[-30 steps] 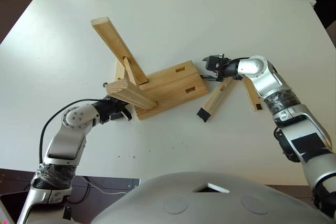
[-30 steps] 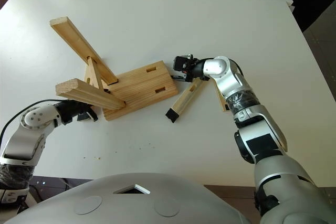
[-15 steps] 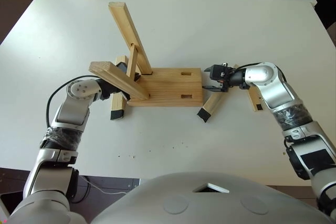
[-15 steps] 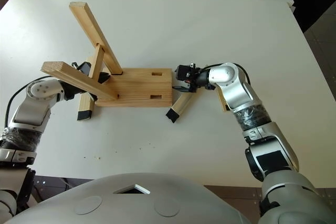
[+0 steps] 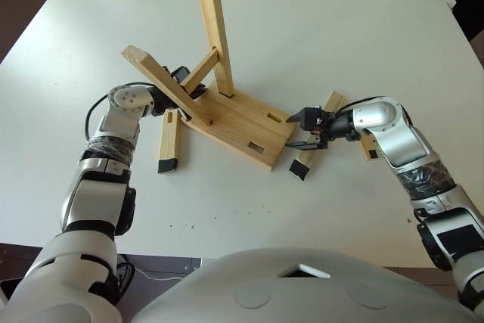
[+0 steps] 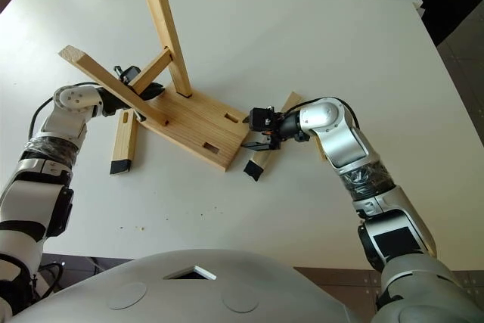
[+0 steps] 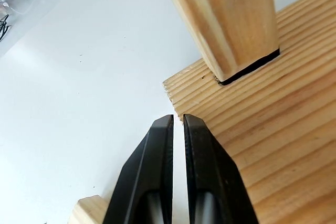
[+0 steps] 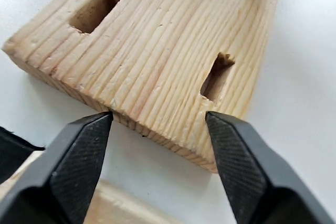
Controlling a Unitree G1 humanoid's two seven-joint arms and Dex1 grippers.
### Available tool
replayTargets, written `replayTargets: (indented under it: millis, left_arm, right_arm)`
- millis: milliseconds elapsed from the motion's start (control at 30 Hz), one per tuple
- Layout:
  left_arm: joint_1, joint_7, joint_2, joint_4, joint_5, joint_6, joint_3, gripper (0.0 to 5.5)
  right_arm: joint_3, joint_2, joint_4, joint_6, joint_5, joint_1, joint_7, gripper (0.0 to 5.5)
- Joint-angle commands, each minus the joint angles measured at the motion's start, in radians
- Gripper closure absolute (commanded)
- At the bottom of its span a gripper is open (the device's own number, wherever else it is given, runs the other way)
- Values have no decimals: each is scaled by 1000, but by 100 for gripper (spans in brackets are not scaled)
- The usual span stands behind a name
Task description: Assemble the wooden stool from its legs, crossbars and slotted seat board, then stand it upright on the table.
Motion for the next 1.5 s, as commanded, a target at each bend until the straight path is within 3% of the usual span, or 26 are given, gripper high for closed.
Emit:
replayTargets:
  millis: [33, 233, 433, 567, 700, 833, 1033, 1233, 1500]
  left_arm:
    - [-23, 48, 88, 34, 26, -55, 52, 513]
    - [116, 15, 201, -164, -69, -3, 180, 513]
    - [716, -134, 328, -1009, -358, 339, 301, 513]
    - [968, -220, 380, -1266, -458, 438, 440, 513]
    - [932, -128, 314, -1368, -454, 523, 320, 513]
    - [893, -38, 236, -1375, -355, 565, 183, 513]
    - [797, 29, 232, -1228, -113, 533, -7, 513]
    - [738, 37, 228, -1099, -23, 474, -54, 513]
    - [582, 77, 129, -957, -1, 422, -84, 513]
  right_arm:
    - [-84, 32, -26, 24, 102, -117, 5, 223]
    - [-134, 22, 28, 5, 139, -140, -18, 223]
    - [-93, 108, 400, -172, -50, -227, -307, 223]
    - [-134, 91, 421, -167, -35, -227, -339, 223]
    - [-85, 100, 542, -249, -96, -249, -388, 223]
    - [-26, 161, 716, -348, -156, -327, -399, 223]
    - [4, 176, 779, -437, -170, -325, -304, 223]
    - [12, 127, 619, -435, -138, -241, -168, 223]
    - [13, 100, 268, -199, -14, -123, 10, 223]
